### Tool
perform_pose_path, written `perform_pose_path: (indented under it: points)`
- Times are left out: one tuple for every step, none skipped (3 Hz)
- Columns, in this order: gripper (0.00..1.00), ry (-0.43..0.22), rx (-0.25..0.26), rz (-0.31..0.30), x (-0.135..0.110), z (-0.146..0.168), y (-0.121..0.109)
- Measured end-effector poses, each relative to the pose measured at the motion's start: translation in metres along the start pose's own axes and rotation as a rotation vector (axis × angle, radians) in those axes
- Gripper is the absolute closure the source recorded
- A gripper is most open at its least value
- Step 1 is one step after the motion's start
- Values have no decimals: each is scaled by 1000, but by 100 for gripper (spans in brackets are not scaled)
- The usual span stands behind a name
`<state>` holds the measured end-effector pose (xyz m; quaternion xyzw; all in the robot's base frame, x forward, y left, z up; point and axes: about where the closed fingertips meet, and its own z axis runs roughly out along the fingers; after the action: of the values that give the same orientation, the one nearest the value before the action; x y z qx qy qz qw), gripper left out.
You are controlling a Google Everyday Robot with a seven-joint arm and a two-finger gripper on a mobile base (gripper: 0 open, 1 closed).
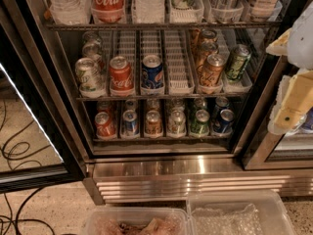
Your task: Pick pepsi can from bottom shelf of fridge
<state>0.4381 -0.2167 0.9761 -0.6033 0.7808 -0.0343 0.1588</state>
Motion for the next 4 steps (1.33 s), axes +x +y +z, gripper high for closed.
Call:
perform_pose_path:
  points:
    - [0,1,5,3,0,-1,-1]
    - [0,-17,69,9,0,2,0]
    - [0,-59,182,-19,-5,-10,44]
    - [0,-121,213,24,6,19,77]
